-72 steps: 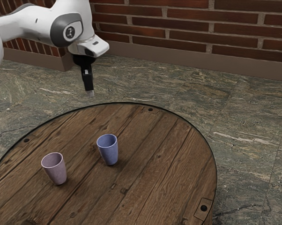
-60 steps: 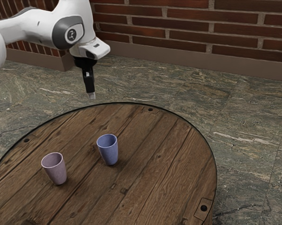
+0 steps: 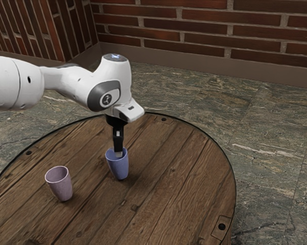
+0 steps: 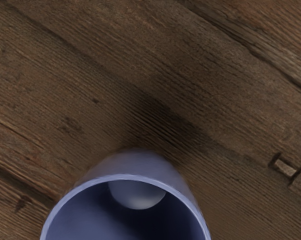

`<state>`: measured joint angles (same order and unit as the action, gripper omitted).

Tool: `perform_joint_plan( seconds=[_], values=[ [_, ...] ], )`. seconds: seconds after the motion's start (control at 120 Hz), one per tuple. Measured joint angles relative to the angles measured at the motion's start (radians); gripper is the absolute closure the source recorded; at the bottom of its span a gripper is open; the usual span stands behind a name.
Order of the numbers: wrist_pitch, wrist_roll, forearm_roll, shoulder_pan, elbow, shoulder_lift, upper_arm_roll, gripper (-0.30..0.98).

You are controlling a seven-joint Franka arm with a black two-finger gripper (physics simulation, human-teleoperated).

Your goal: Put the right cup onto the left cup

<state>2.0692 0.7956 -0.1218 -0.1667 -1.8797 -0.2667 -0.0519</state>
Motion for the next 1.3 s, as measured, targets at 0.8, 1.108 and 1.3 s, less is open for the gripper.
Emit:
perform_joint_plan(
  seconds=[0.8, 1.108, 1.3],
  values=[
    [0.143, -0.108, -0.07, -0.005, -0.11, -0.026, 0.011, 0.71],
    [0.133, -0.14, -0.078, -0.007, -0.131, 0.035, 0.01, 0.77],
    [0.084, -0.16, -0.108, 0.002, -0.186, 0.168, 0.01, 0.78]
  ],
)
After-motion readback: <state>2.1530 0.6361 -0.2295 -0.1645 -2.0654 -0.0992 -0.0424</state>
